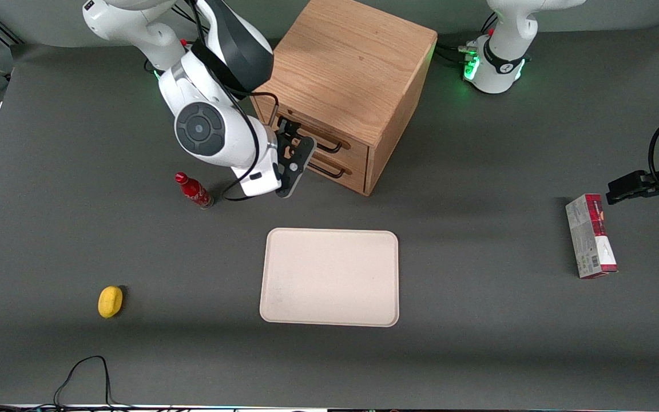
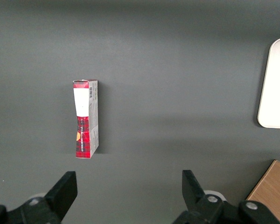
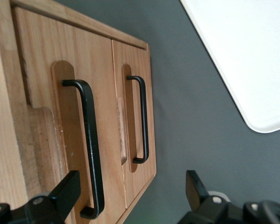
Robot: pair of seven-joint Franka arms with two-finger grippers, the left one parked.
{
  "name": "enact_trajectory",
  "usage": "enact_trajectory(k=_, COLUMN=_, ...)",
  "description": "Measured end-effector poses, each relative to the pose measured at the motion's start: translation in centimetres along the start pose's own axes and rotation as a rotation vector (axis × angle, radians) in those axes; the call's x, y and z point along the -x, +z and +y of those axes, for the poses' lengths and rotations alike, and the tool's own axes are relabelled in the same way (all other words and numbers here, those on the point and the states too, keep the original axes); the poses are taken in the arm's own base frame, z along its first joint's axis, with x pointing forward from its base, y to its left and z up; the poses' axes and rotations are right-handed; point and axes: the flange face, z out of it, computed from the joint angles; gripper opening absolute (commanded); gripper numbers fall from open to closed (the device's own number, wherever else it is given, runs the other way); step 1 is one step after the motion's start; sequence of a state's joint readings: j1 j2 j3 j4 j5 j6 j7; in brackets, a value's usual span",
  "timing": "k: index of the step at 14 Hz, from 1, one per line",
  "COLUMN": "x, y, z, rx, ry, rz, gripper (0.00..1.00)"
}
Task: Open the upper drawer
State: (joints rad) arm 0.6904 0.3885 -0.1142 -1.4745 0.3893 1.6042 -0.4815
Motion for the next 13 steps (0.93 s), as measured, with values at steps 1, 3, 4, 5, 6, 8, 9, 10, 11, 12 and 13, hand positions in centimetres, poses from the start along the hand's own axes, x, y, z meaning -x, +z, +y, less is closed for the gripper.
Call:
enact_trajectory(k=1, x=-0.1, y=0.8, z=-0.2, rx=-0.006, ry=-0.001, rz=-0.013, gripper=1.0)
enact_trajectory(k=3, x=-0.3, y=2.0, z=-0.5, rx=-0.027, ry=-0.002, rz=-0.027, gripper=1.0)
enact_trajectory(k=4, x=-0.3, y=2.4, z=-0.7, rx=-0.039, ry=-0.002, rz=-0.03, gripper=1.0)
enact_trajectory(k=5, x=-0.4, y=2.7, z=-1.0, rx=-0.046, ry=-0.005, rz=-0.033, gripper=1.0)
enact_trajectory(k=6, x=-0.5, y=3.1, z=-1.4, rx=-0.048, ry=-0.01, rz=-0.039, gripper=1.0)
enact_trajectory(k=8, x=-0.6, y=3.8, z=-1.8, rx=-0.051, ry=-0.014, rz=-0.051, gripper=1.0)
enact_trajectory(k=9, x=-0.5, y=4.2, z=-1.7, rx=-0.053, ry=-0.012, rz=-0.057, gripper=1.0)
enact_trajectory(k=10, x=-0.4, y=4.5, z=-1.6, rx=-0.056, ry=-0.009, rz=-0.063, gripper=1.0)
enact_trajectory(k=11, x=-0.3, y=4.8, z=-1.6, rx=-0.058, ry=-0.008, rz=-0.068, gripper=1.0)
enact_trajectory(k=12, x=-0.3, y=5.0, z=-1.6, rx=-0.06, ry=-0.007, rz=-0.073, gripper=1.0)
enact_trajectory(k=13, x=-0.3, y=5.3, z=-1.6, rx=-0.061, ry=-0.005, rz=-0.076, gripper=1.0)
